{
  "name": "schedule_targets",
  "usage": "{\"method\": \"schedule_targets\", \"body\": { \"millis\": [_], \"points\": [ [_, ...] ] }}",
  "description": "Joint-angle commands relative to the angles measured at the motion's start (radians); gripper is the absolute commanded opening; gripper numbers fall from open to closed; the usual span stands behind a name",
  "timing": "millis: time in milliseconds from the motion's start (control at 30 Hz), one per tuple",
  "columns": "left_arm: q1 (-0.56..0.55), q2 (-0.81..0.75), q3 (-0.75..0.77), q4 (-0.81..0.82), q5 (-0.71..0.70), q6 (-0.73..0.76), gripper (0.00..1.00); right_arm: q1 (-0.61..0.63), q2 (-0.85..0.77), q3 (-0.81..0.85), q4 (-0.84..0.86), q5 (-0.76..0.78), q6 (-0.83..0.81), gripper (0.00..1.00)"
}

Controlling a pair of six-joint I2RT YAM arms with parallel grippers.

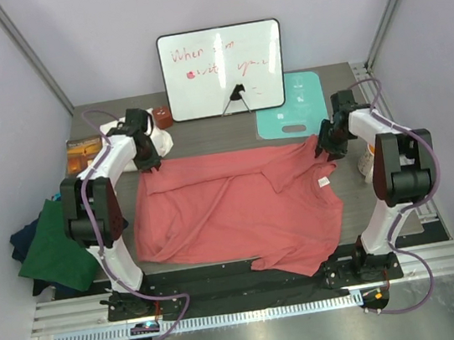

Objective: Fold and stack the t-shirts

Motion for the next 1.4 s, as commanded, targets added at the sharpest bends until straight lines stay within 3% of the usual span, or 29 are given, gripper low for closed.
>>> {"method": "schedule_targets", "body": {
  "millis": [0, 100, 167, 333, 533, 733, 1000, 1067, 1100, 1133, 1300, 1367],
  "points": [
    [0.002, -0.059, -0.014, -0.001, -0.003, 0.009, 0.23, 0.003, 0.051, 0.050, 0.008, -0.007, 0.006, 0.48],
    [0.002, -0.057, -0.017, -0.001, -0.001, 0.014, 0.22, 0.003, 0.063, 0.052, 0.008, -0.026, 0.008, 0.48],
    [0.002, -0.056, -0.015, 0.001, 0.002, 0.011, 0.22, 0.003, 0.063, 0.052, 0.008, -0.038, 0.006, 0.43],
    [0.002, -0.049, -0.011, 0.002, 0.020, 0.011, 0.22, 0.003, 0.021, 0.056, 0.011, -0.104, 0.023, 0.09],
    [-0.005, -0.043, -0.011, 0.002, 0.032, 0.011, 0.21, 0.003, -0.050, 0.084, 0.021, -0.197, 0.078, 0.01],
    [-0.011, -0.037, -0.015, 0.006, 0.036, 0.008, 0.21, 0.003, -0.050, 0.177, 0.026, -0.268, 0.124, 0.01],
    [-0.016, -0.040, -0.031, 0.004, 0.037, 0.011, 0.20, 0.016, 0.083, 0.300, 0.069, -0.329, 0.178, 0.02],
    [-0.016, -0.042, -0.035, 0.004, 0.036, 0.011, 0.20, 0.024, 0.134, 0.337, 0.064, -0.345, 0.183, 0.11],
    [-0.016, -0.043, -0.038, 0.002, 0.036, 0.014, 0.20, 0.027, 0.154, 0.348, 0.058, -0.354, 0.186, 0.28],
    [-0.016, -0.048, -0.041, 0.002, 0.034, 0.014, 0.20, 0.035, 0.187, 0.368, 0.054, -0.365, 0.192, 0.33],
    [-0.016, -0.048, -0.052, 0.001, 0.032, 0.019, 0.20, 0.047, 0.227, 0.385, 0.024, -0.351, 0.178, 0.47],
    [-0.016, -0.046, -0.054, 0.001, 0.032, 0.019, 0.20, 0.081, 0.217, 0.379, 0.023, -0.345, 0.167, 0.47]
  ]
}}
